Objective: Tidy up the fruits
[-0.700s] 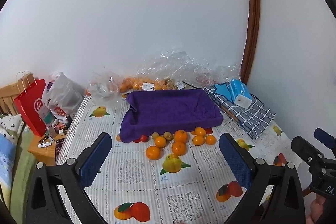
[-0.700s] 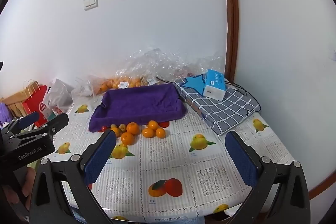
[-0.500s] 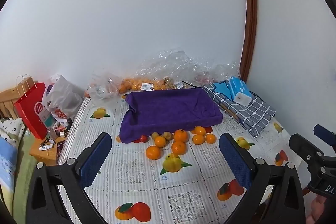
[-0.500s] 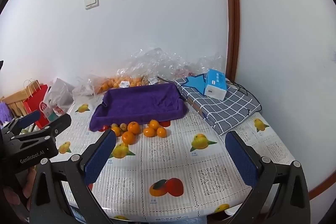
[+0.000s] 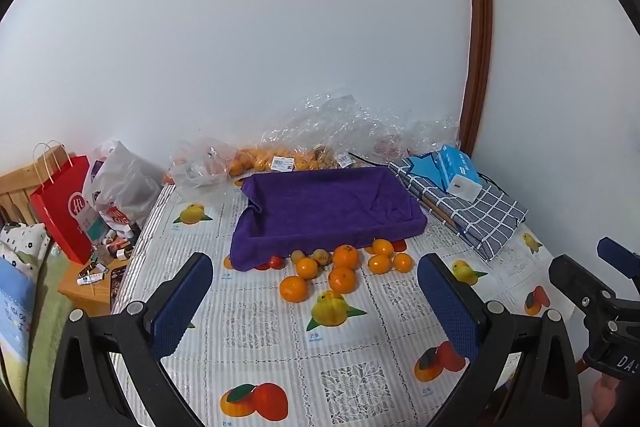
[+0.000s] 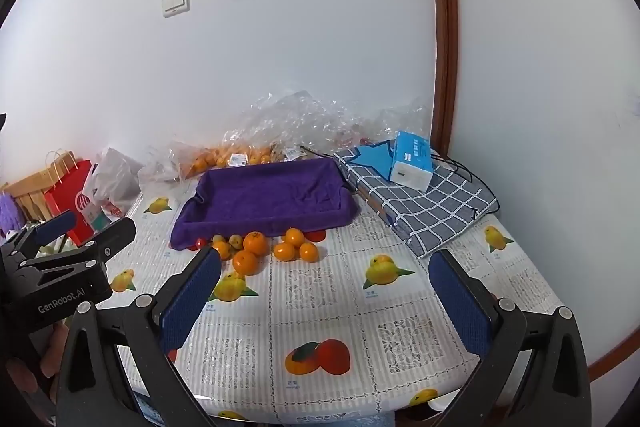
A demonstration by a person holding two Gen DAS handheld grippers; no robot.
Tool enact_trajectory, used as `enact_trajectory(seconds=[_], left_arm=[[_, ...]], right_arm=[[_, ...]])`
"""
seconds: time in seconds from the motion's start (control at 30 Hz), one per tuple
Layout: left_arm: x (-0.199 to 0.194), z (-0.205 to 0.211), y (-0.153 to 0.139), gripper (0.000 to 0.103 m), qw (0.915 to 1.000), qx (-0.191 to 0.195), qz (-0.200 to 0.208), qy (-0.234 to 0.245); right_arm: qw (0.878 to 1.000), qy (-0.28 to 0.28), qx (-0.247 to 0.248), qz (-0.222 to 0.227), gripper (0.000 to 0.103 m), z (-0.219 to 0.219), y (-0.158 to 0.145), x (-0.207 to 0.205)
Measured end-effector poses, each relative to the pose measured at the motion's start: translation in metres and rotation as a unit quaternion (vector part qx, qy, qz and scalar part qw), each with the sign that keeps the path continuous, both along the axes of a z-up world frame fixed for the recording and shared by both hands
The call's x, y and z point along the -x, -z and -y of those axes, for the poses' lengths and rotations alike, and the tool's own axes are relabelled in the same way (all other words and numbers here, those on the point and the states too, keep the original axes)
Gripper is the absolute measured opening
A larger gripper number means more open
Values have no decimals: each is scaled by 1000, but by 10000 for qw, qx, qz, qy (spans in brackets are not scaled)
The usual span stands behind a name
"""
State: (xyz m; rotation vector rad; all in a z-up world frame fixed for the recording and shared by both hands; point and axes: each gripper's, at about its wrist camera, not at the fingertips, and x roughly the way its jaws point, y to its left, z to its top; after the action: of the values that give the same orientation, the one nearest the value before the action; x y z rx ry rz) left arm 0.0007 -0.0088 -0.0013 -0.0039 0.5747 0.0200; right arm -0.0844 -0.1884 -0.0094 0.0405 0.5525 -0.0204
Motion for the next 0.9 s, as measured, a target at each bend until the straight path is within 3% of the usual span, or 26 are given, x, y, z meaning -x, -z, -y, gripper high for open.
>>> enact_trajectory(seconds=[0.9], left_arm=[[6, -6, -3, 103, 10000, 62, -5, -32]], right_arm=[[9999, -69, 78, 58, 103, -6, -3, 3]])
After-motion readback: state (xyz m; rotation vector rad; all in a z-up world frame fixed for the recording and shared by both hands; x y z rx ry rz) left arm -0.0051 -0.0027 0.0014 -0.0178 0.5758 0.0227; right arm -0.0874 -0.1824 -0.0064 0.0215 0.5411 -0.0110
